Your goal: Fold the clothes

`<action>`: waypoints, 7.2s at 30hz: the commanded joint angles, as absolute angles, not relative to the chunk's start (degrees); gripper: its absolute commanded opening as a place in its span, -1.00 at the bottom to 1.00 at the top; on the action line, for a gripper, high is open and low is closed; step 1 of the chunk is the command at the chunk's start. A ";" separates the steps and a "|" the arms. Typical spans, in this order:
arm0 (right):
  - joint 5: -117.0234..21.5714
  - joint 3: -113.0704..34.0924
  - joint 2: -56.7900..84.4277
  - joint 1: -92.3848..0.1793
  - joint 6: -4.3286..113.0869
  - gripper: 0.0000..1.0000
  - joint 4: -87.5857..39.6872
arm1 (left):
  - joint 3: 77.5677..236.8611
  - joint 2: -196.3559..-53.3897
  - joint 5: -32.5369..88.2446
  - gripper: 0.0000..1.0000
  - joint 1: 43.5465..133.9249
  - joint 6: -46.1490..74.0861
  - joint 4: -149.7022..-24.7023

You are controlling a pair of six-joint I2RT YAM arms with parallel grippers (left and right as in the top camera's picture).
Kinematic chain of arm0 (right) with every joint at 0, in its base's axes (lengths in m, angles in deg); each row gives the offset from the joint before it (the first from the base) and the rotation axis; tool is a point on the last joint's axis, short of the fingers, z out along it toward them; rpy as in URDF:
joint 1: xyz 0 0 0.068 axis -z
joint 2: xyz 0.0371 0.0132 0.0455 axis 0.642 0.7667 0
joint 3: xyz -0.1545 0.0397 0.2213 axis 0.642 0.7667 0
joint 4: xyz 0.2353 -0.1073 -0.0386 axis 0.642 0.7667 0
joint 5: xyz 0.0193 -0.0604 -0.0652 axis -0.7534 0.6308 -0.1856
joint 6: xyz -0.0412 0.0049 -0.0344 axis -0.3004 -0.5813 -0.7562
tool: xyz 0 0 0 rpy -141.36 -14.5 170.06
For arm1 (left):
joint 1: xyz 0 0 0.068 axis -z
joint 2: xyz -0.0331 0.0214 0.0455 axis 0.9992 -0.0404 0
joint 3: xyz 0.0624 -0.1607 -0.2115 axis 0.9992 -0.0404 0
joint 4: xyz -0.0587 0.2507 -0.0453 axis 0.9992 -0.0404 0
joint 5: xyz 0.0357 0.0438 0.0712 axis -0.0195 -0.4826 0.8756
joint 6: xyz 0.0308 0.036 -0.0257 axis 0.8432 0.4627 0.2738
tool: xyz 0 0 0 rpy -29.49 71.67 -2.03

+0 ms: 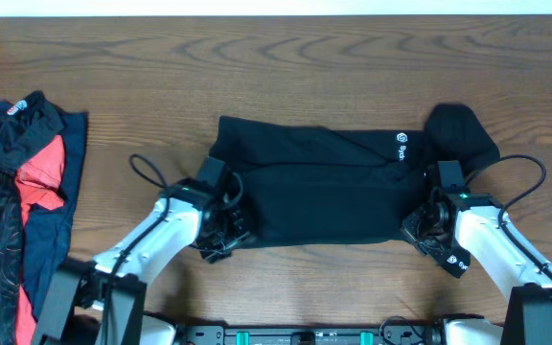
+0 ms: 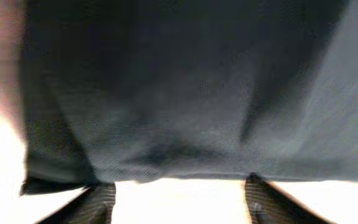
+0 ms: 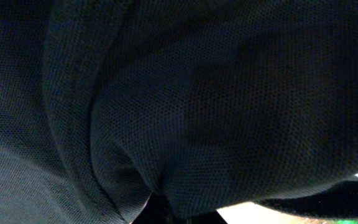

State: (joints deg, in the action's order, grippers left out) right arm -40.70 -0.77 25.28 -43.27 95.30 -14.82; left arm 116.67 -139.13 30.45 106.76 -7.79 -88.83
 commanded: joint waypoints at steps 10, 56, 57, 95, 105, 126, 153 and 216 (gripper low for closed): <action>-36.13 2.40 28.23 -42.07 93.09 -0.97 -15.26 | 116.08 -135.86 36.90 0.73 102.87 -6.96 -92.79; -27.65 -16.22 27.03 -45.06 84.08 -0.97 -3.96 | 118.31 -134.61 36.68 -0.88 102.87 -3.40 -87.83; -27.61 -16.83 27.03 -45.28 84.08 -0.97 -3.74 | 118.37 -134.11 36.68 -0.88 102.87 -3.40 -87.83; -23.19 -30.08 28.67 -45.46 73.53 -0.97 -2.17 | 127.07 -133.10 44.64 -0.88 102.87 3.27 -75.50; -23.61 -30.08 32.71 -45.48 68.63 -0.97 -10.45 | 127.07 -139.51 45.36 -0.88 102.87 4.36 -68.85; -25.11 -30.12 42.24 -45.04 63.54 -0.97 -27.74 | 127.07 -145.10 53.19 -0.88 102.80 4.76 -57.49; -26.36 -31.61 50.61 -44.76 57.66 -0.97 -40.59 | 127.07 -152.05 52.88 -0.86 102.47 4.73 -51.46; -31.15 -40.05 50.94 -42.14 51.08 0.98 -31.13 | 127.07 -149.01 17.49 -0.29 101.51 -4.58 -45.14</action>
